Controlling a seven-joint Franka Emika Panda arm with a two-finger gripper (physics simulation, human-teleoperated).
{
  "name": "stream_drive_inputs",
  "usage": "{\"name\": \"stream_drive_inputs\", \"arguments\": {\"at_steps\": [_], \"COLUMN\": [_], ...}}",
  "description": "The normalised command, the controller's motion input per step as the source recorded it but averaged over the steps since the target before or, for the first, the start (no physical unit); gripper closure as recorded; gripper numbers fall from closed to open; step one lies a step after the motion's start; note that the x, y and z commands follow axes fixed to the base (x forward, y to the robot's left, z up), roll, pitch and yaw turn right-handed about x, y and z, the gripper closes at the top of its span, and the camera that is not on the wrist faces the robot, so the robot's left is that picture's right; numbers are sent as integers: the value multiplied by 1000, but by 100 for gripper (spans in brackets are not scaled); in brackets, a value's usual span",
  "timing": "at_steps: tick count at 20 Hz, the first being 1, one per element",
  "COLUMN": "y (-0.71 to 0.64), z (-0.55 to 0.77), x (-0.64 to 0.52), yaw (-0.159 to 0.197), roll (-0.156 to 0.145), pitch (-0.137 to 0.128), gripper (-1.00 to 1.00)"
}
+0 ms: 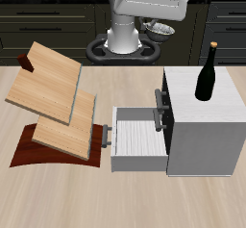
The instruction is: Place the bowl on top of the cabinet
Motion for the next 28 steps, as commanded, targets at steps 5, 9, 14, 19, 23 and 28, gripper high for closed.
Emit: {"name": "stream_drive_inputs", "arguments": {"at_steps": [5, 9, 14, 19, 23, 28], "y": [320, 312, 184, 188, 76, 63], "z": [77, 157, 170, 72, -154, -137], "x": [-106, -20, 107, 140, 165, 121], "yaw": [4, 34, -1, -11, -3, -3], "roll": [43, 50, 37, 11, 25, 17], "pitch": [-30, -45, -36, -54, 3, -22], "gripper": [100, 100, 100, 100, 100, 100]}}
